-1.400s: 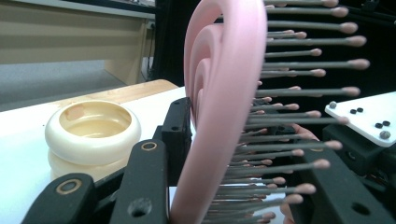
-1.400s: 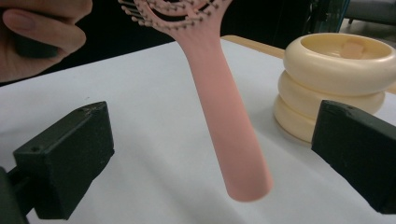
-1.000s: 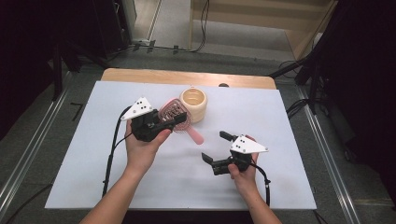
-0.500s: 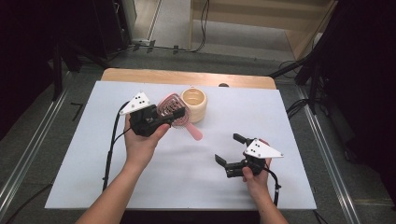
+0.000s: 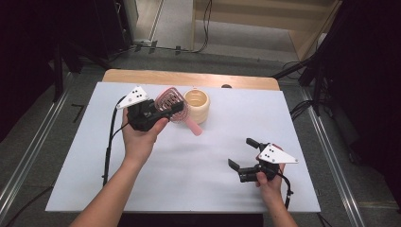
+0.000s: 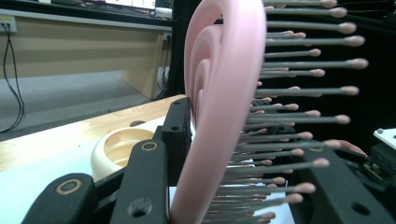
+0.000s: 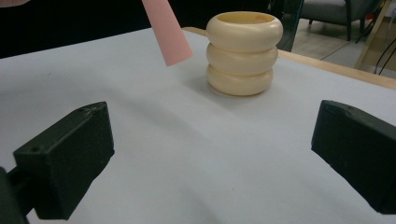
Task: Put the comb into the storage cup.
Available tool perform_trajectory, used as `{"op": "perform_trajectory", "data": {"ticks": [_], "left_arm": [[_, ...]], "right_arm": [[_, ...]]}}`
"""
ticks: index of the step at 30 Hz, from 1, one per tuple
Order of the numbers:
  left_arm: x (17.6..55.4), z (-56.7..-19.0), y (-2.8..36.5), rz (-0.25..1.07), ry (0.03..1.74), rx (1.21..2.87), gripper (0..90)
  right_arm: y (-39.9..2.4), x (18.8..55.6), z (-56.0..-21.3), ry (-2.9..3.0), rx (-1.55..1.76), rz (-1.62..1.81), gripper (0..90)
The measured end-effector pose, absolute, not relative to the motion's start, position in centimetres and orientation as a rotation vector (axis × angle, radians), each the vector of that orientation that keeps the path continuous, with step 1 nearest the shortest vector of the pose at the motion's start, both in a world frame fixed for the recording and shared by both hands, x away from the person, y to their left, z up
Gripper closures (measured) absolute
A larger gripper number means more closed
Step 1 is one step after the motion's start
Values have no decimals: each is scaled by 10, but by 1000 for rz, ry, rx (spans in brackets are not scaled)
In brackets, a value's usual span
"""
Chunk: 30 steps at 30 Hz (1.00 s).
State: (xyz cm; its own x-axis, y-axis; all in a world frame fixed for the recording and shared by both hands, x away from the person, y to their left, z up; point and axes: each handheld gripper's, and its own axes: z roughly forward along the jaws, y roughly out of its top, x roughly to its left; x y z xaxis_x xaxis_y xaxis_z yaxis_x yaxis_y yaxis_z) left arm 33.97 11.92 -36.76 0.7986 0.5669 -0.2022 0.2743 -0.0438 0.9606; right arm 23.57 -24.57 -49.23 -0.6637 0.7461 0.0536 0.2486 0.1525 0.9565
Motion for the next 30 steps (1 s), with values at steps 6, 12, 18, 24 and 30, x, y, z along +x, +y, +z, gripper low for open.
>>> {"op": "perform_trajectory", "data": {"ticks": [6, 12, 18, 24, 30], "left_arm": [[344, -365, 120, 279, 680, 1634, 623], [349, -361, 122, 290, 683, 1629, 623], [353, -358, 123, 297, 686, 1623, 623], [357, -357, 125, 303, 693, 1618, 623], [361, -355, 126, 305, 696, 1613, 623]], "right_arm": [[-255, 232, -495, 1999, 950, 1508, 0], [-267, 230, -498, 1985, 970, 1503, 0], [-279, 226, -500, 1973, 987, 1484, 0], [-288, 224, -502, 1964, 1002, 1472, 0], [-297, 221, -503, 1961, 1017, 1465, 0]]}}
